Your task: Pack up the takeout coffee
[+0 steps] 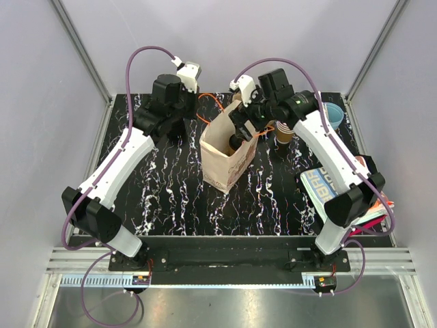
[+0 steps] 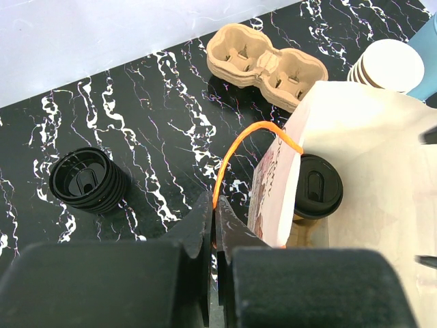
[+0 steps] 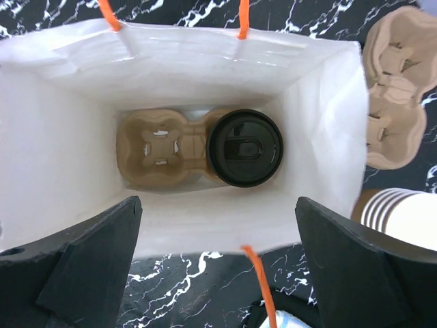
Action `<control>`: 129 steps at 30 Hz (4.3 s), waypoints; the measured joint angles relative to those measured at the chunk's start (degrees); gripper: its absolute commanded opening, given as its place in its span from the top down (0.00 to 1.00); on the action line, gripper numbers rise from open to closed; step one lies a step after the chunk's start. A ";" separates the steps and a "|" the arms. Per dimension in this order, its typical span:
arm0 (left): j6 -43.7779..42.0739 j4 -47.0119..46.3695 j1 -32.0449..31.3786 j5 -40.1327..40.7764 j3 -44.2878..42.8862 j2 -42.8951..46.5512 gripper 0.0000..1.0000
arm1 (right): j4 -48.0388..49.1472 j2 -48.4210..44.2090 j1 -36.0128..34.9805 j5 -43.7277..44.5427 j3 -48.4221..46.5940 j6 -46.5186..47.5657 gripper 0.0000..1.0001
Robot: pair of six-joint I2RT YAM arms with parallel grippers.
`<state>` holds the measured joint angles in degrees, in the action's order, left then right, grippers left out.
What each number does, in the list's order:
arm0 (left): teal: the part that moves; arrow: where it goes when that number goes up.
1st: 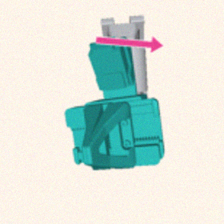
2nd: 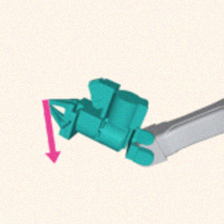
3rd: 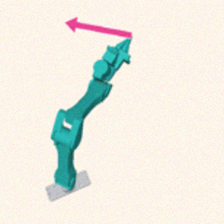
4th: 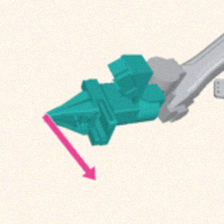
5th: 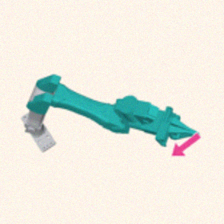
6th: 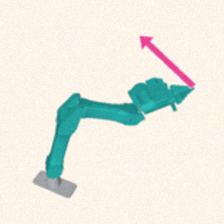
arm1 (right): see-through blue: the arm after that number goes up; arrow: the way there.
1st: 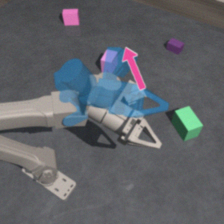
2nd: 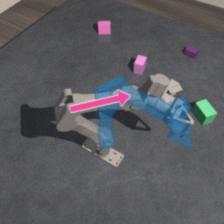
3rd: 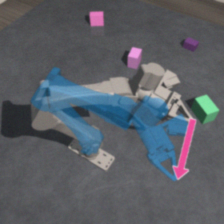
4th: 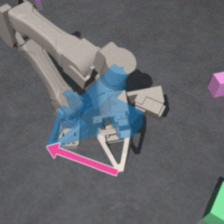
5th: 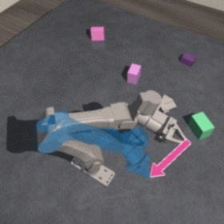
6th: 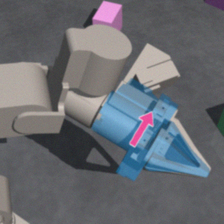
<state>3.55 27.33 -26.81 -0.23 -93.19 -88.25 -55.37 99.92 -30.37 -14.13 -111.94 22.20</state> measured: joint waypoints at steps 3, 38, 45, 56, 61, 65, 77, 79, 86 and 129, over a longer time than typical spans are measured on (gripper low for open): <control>0.00 0.00 0.00 0.00 0.00 0.00 0.99 | -0.24 -2.23 0.00 -0.04 0.00 -0.15 0.00; -4.76 0.07 0.00 -1.57 0.02 9.07 0.01 | 25.18 -19.76 21.68 31.89 17.07 -1.66 0.09; -9.84 0.83 0.00 -1.77 0.02 10.97 0.01 | 27.06 -13.09 33.11 29.55 17.55 -6.78 0.22; -14.43 2.89 0.52 -2.08 6.08 15.26 0.01 | 27.26 -3.28 38.47 18.80 17.49 -14.93 0.32; -14.69 2.49 1.95 -2.36 10.64 17.79 0.01 | 27.28 -2.01 41.44 11.80 17.20 -19.08 0.32; -14.69 2.32 2.40 -2.45 13.18 19.67 0.01 | 27.80 -1.25 42.69 7.72 16.22 -21.88 0.33; -14.03 0.98 2.54 -3.72 14.10 21.24 0.01 | 28.33 1.40 42.69 1.33 14.49 -26.40 0.37; -13.97 0.98 2.54 -3.93 14.10 21.24 0.01 | 28.37 2.08 42.69 1.33 14.45 -26.43 0.37; -13.35 0.96 2.54 -4.59 14.10 21.24 0.01 | 28.39 3.56 42.69 1.57 14.45 -26.40 0.37; -11.47 -0.04 2.56 -6.43 14.95 19.74 0.01 | 24.87 3.54 42.69 11.78 14.45 -19.45 0.57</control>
<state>-7.92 27.29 -24.25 -6.66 -78.24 -68.51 -30.50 103.46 12.32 -2.35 -97.49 2.74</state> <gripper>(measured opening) 0.987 0.427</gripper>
